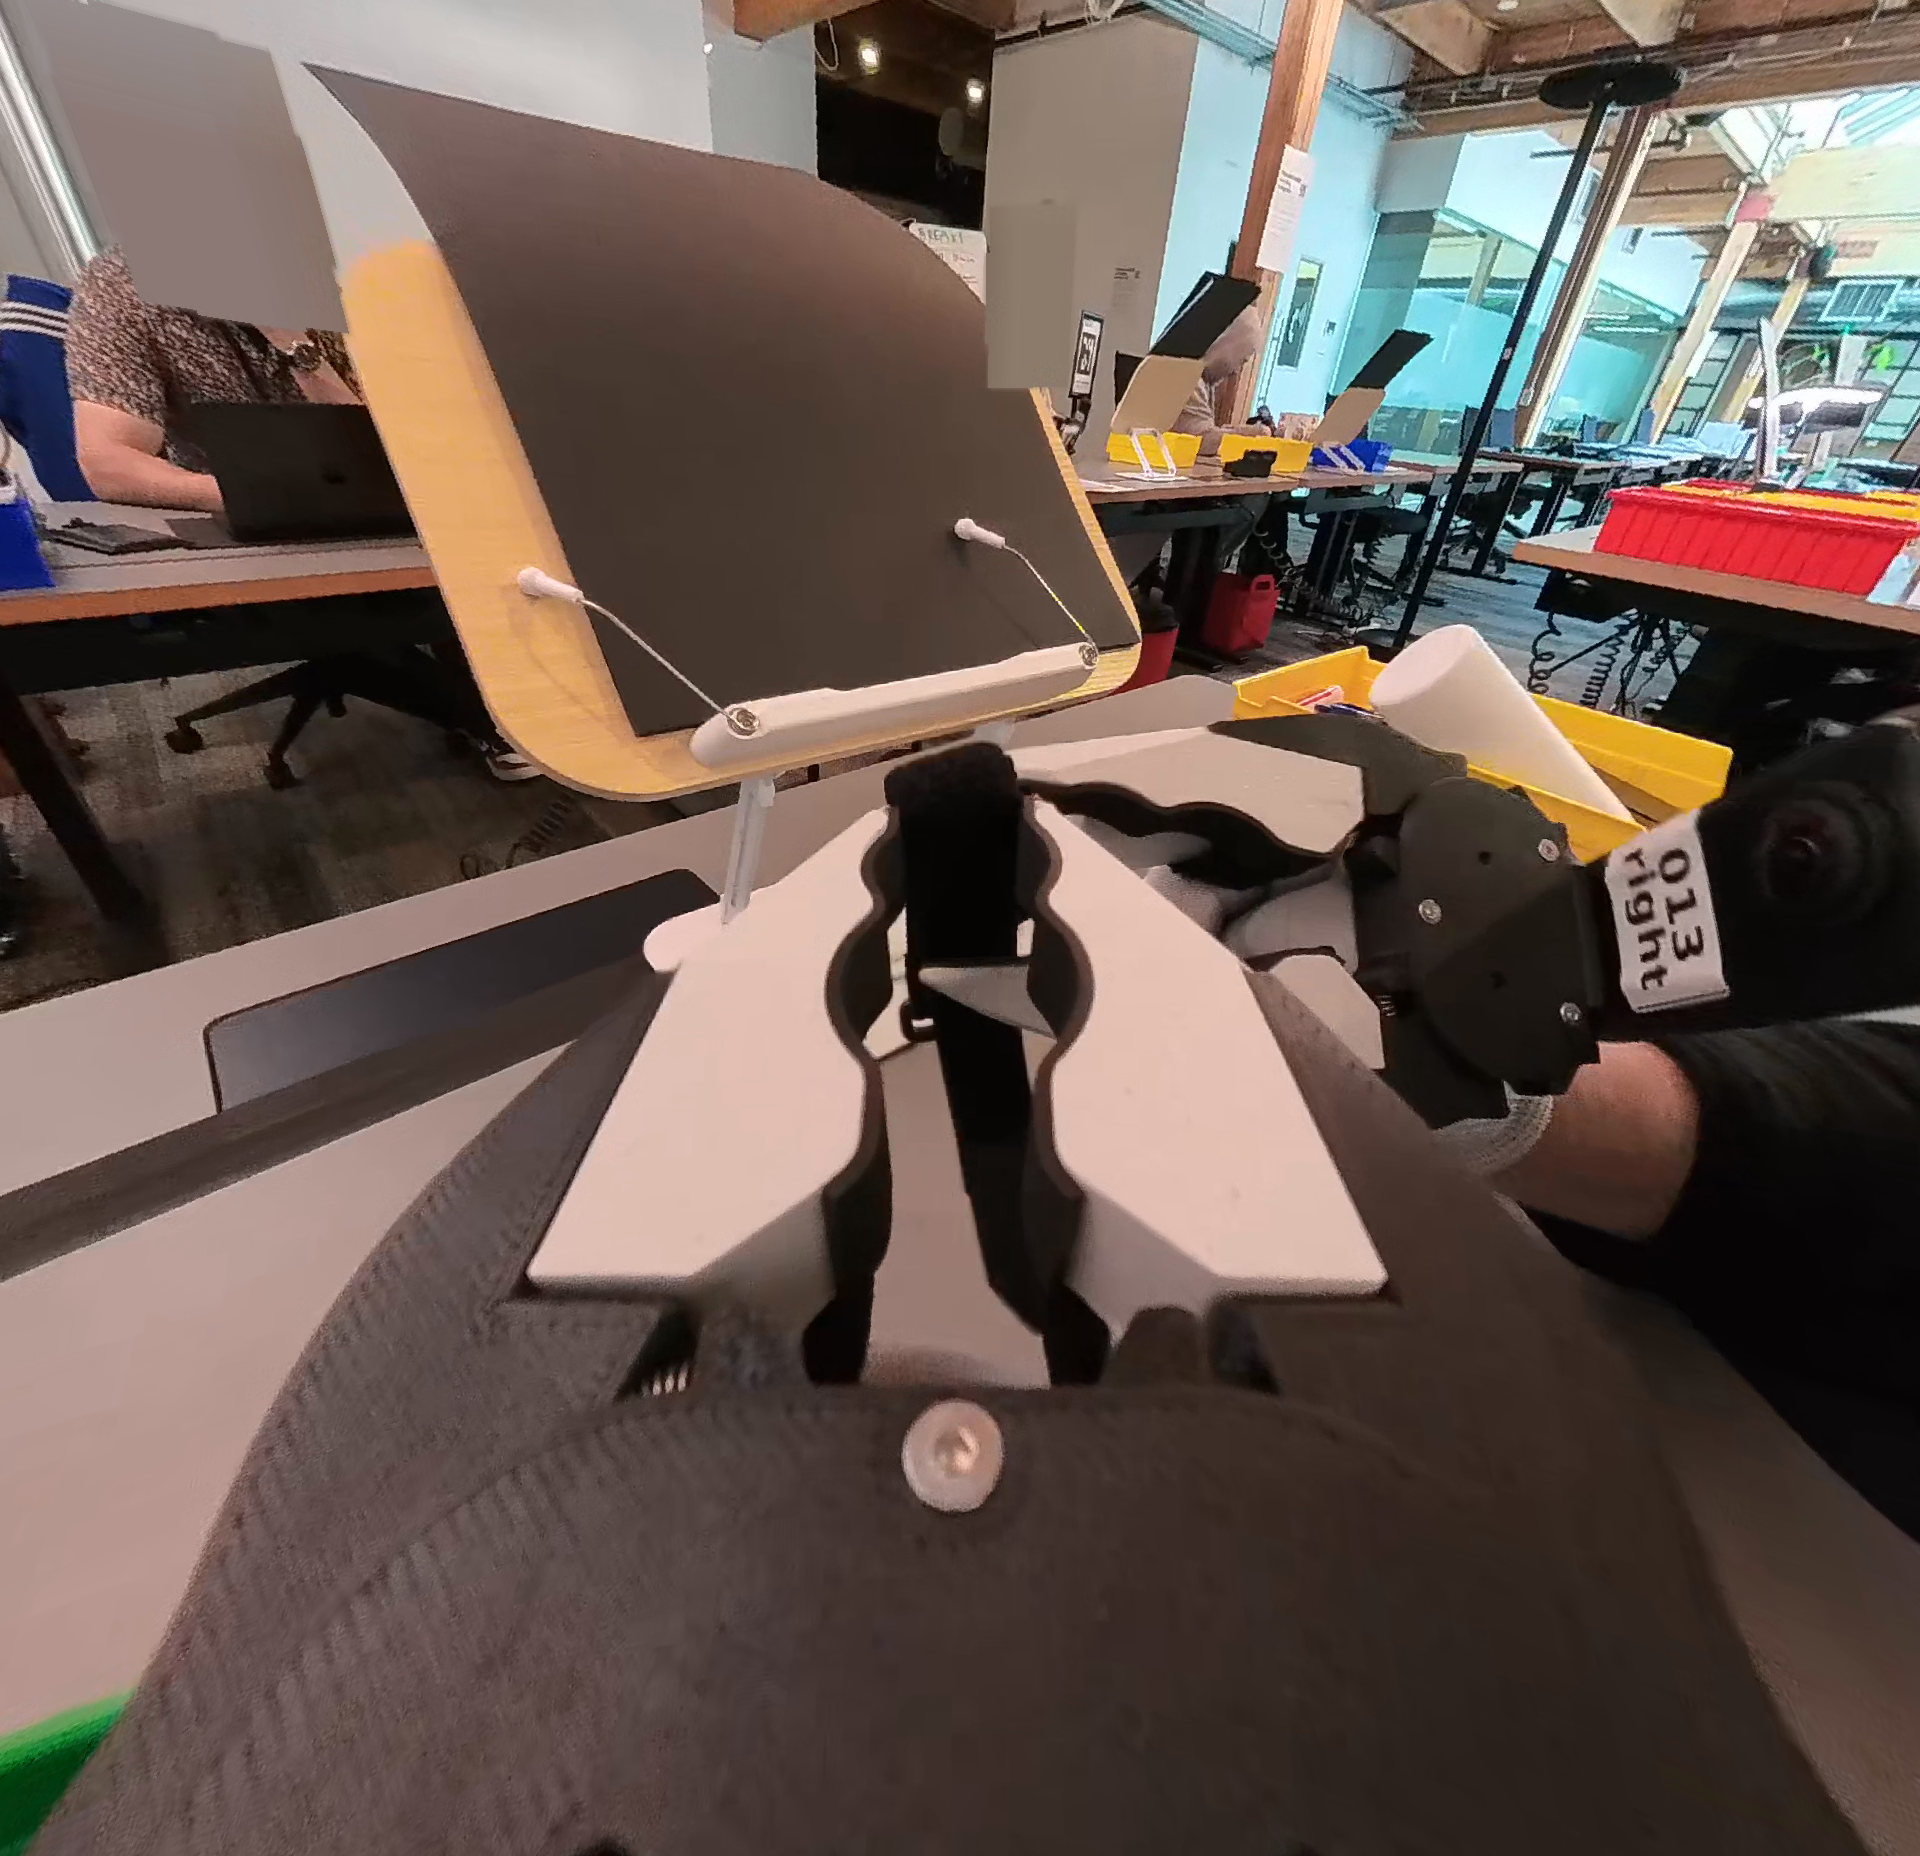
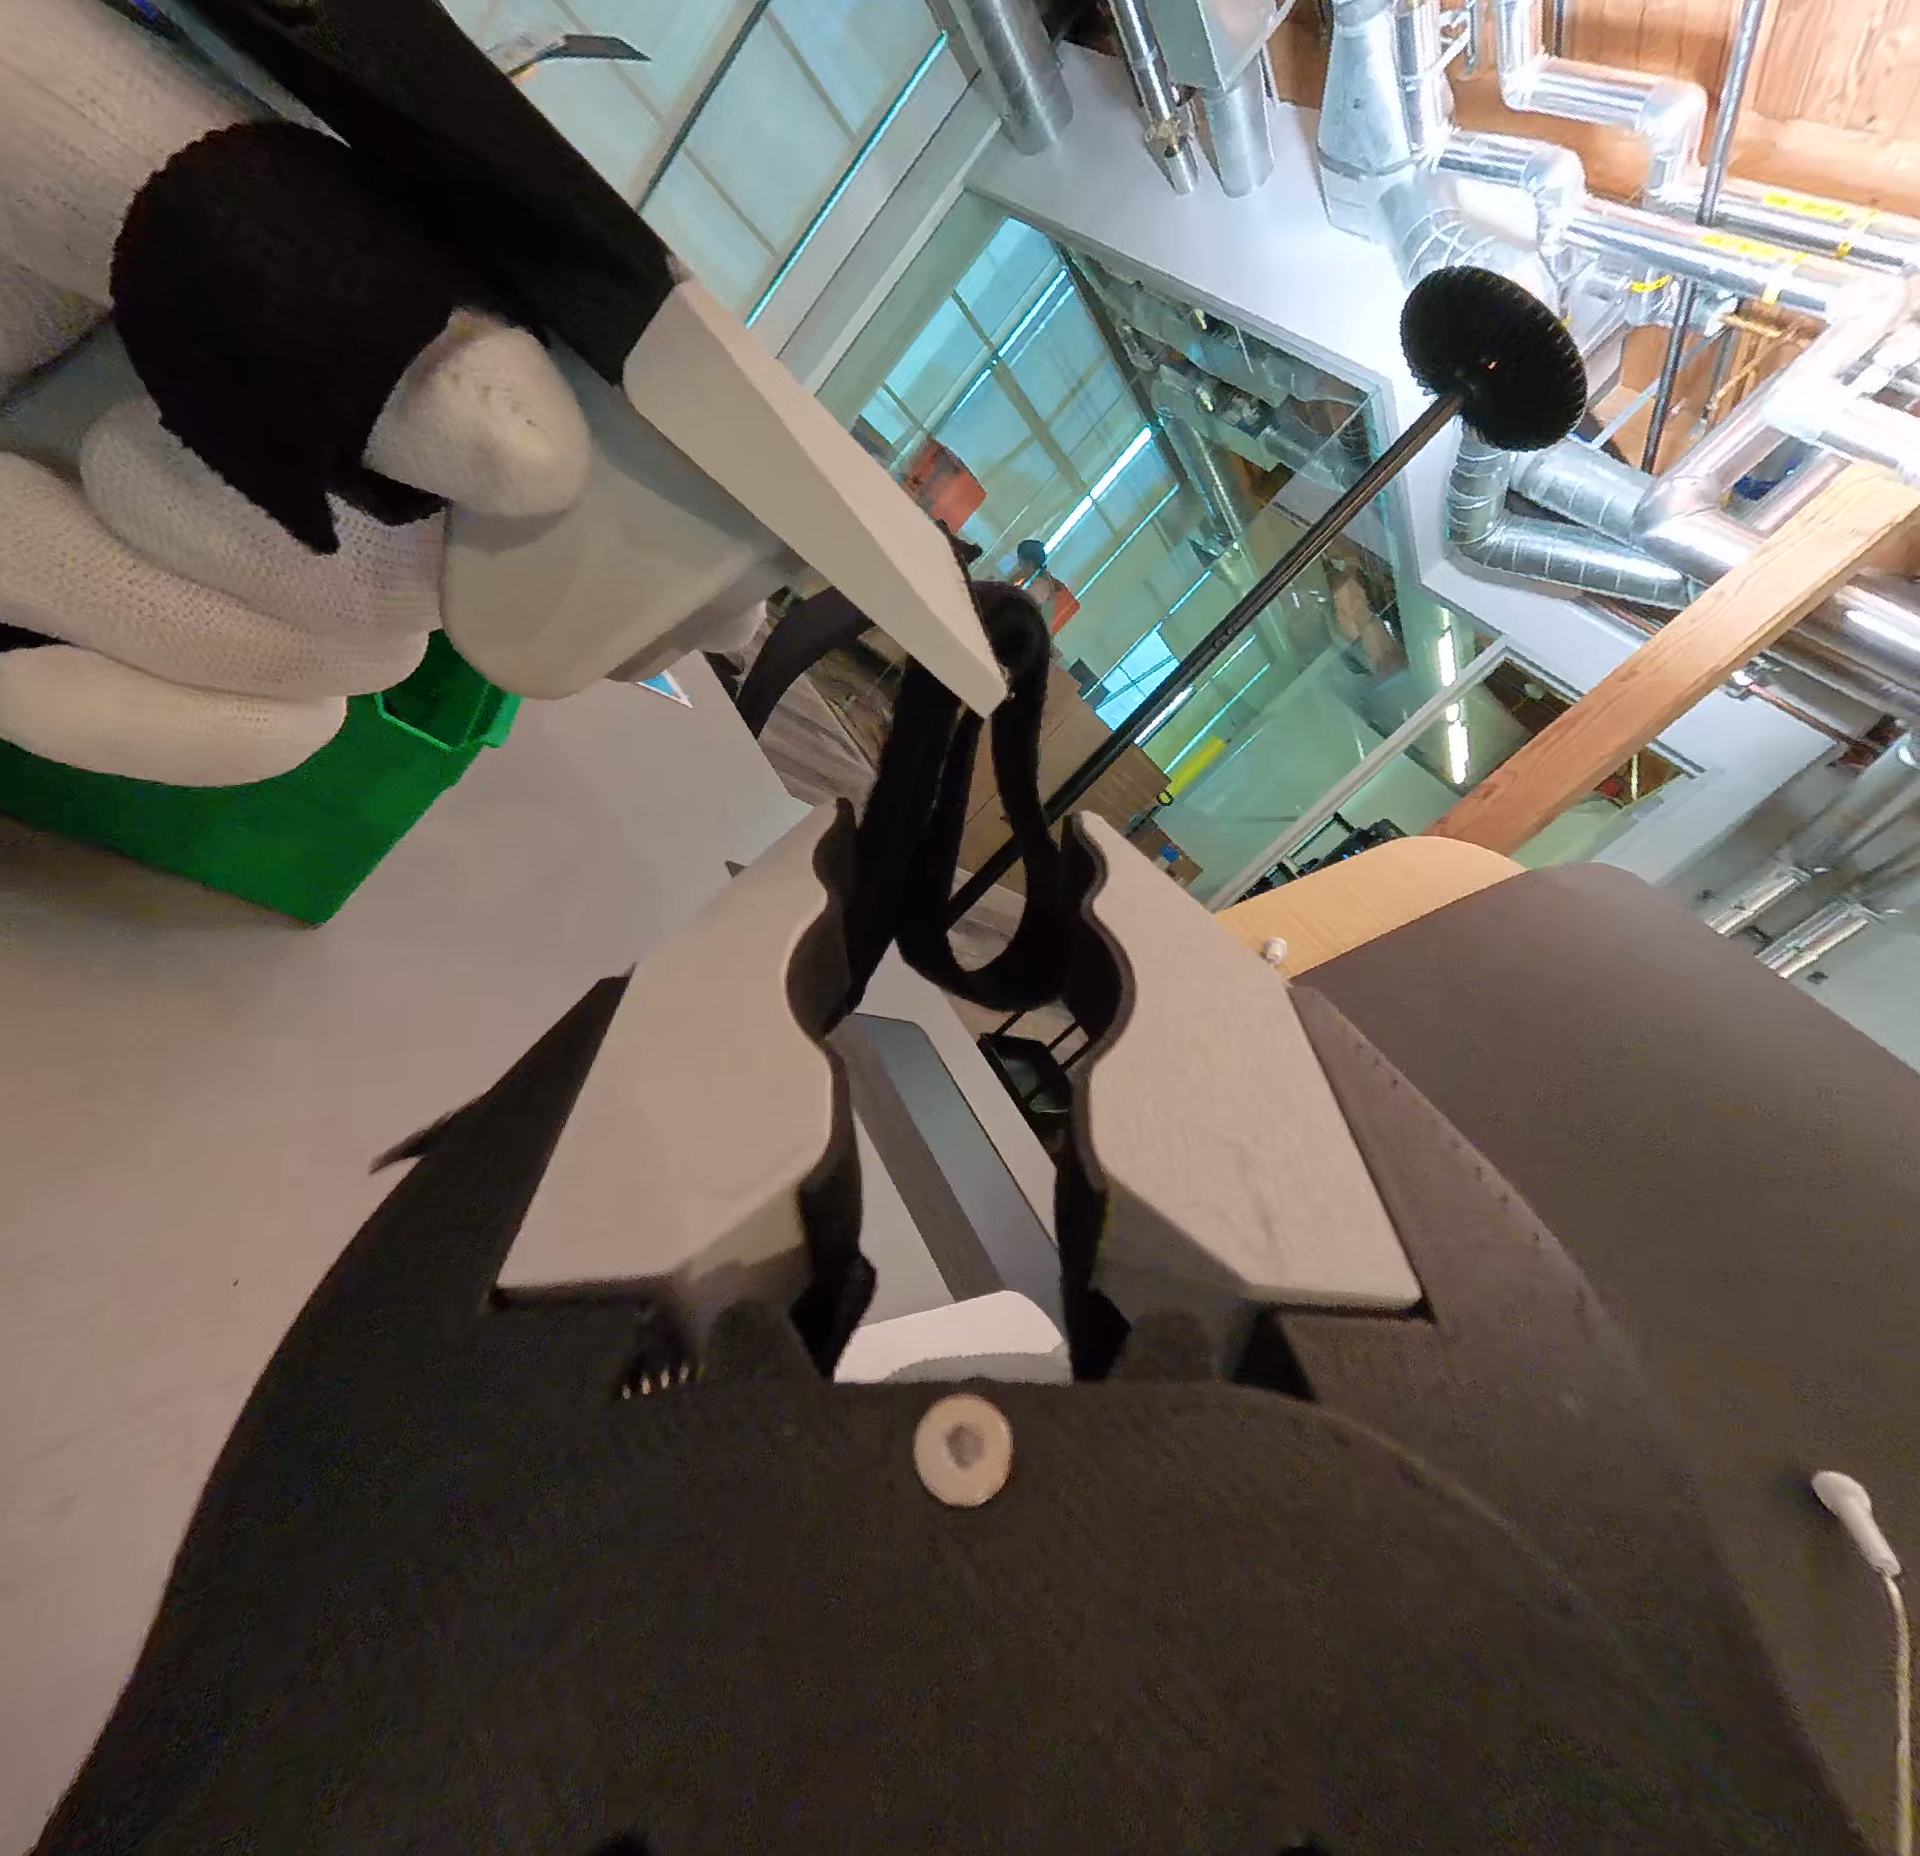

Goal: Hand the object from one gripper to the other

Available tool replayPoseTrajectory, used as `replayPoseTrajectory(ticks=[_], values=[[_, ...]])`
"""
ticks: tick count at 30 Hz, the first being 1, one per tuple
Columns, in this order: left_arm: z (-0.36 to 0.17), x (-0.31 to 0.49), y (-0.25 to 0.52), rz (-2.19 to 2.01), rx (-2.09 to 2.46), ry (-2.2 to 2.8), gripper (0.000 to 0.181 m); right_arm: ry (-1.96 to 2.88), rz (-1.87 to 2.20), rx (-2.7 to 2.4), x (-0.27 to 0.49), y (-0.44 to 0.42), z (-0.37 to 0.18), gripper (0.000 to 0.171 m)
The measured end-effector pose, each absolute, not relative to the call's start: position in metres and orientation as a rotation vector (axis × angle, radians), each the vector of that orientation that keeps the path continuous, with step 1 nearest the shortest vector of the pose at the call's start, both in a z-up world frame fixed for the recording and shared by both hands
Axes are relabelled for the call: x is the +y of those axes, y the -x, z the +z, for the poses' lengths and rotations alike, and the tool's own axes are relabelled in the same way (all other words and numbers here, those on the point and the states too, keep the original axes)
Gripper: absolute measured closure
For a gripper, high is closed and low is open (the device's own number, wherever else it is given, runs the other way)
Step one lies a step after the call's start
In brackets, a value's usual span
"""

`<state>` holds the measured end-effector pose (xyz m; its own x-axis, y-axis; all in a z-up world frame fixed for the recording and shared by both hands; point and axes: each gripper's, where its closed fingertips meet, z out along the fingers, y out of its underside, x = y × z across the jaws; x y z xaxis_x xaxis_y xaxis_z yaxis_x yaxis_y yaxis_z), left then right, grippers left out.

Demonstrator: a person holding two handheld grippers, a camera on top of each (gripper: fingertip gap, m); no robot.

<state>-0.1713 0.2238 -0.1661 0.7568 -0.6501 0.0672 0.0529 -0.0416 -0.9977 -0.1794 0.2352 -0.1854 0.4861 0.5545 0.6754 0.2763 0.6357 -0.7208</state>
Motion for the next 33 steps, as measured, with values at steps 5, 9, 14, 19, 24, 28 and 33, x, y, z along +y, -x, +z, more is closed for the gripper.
replayPoseTrajectory(ticks=[5,9,14,19,24,28,33], values=[[-0.163,0.223,0.174,-0.592,0.513,1.510,0.162,0.944,0.200,-1.073,0.241,0.179,-0.187,0.119],[-0.160,0.222,0.176,-0.571,0.541,1.507,0.162,0.975,0.193,-1.085,0.248,0.178,-0.193,0.117],[-0.158,0.219,0.175,-0.567,0.565,1.503,0.162,0.968,0.199,-1.093,0.246,0.177,-0.192,0.137],[-0.157,0.218,0.174,-0.585,0.558,1.505,0.163,0.954,0.190,-1.113,0.243,0.179,-0.193,0.157],[-0.155,0.216,0.174,-0.593,0.556,1.500,0.162,0.957,0.200,-1.104,0.243,0.177,-0.191,0.162],[-0.155,0.216,0.174,-0.580,0.552,1.481,0.160,0.977,0.230,-1.083,0.244,0.175,-0.188,0.163],[-0.164,0.218,0.172,-0.581,0.526,1.497,0.135,0.973,0.221,-1.074,0.244,0.175,-0.187,0.163]])
